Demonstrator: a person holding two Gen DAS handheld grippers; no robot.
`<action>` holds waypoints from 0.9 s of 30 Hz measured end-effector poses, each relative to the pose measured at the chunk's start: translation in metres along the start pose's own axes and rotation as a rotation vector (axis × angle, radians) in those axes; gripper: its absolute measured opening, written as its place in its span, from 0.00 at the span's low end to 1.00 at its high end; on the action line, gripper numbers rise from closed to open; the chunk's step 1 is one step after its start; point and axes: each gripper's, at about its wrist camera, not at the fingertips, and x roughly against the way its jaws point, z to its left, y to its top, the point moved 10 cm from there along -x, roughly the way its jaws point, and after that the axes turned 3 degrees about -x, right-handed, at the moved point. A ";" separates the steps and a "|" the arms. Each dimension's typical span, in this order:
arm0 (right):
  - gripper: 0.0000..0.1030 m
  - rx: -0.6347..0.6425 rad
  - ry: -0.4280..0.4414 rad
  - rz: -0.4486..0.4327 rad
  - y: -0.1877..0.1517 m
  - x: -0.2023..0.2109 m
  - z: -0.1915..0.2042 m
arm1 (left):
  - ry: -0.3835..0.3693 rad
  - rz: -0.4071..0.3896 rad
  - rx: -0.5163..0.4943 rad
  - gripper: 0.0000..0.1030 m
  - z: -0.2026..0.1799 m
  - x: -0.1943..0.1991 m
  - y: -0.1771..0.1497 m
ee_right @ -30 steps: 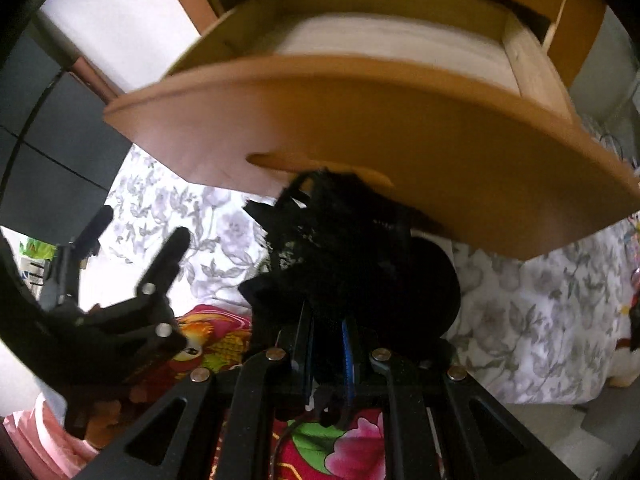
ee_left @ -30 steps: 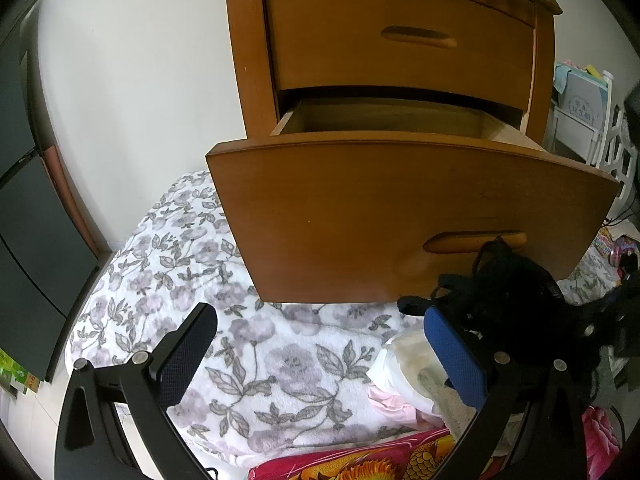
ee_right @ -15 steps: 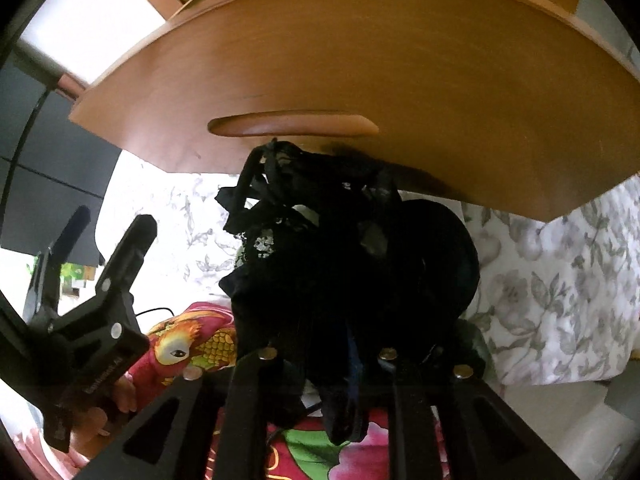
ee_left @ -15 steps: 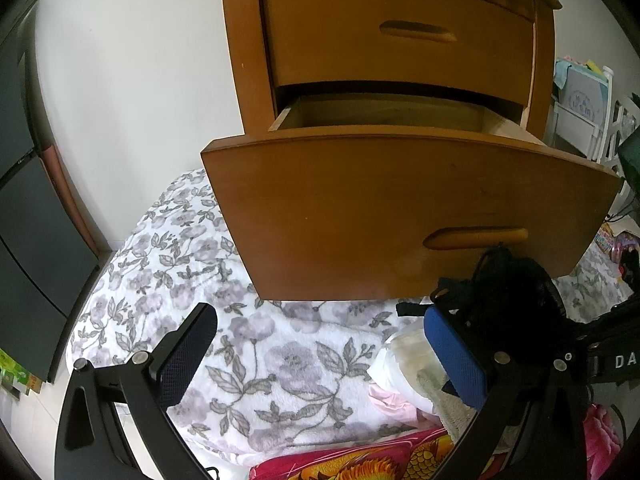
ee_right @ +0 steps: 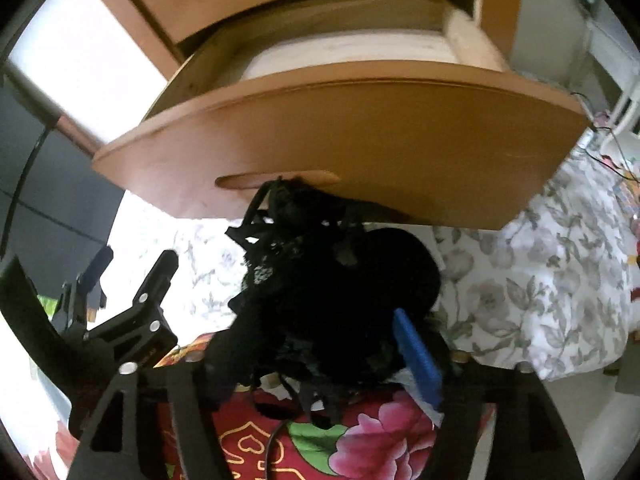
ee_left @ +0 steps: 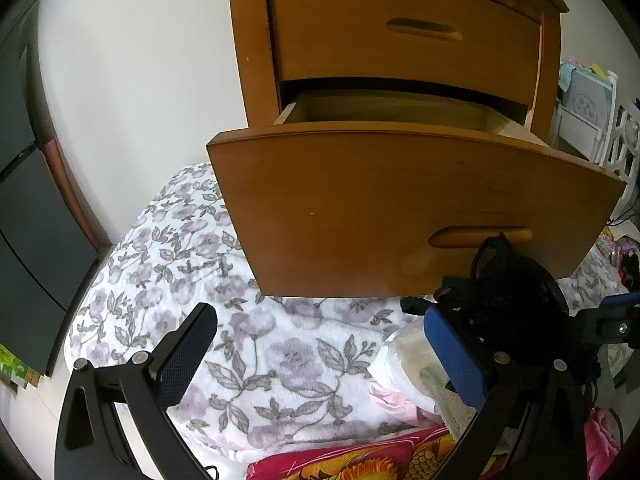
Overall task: Organize soft objects
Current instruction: 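Carry the black lace cloth down onto the cloth pile with the right tool, then open the right tool and release the black lace cloth onto the pile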
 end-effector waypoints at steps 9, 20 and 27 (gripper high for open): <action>1.00 -0.066 -0.012 -0.102 -0.008 0.015 -0.019 | -0.018 0.020 0.033 1.00 0.007 0.005 -0.010; 1.00 -0.048 -0.058 -0.236 -0.018 0.031 -0.027 | -0.018 -0.009 0.038 1.00 0.008 0.024 -0.022; 1.00 -0.025 -0.092 -0.319 -0.024 0.036 -0.026 | -0.008 0.016 0.013 1.00 0.003 0.025 -0.032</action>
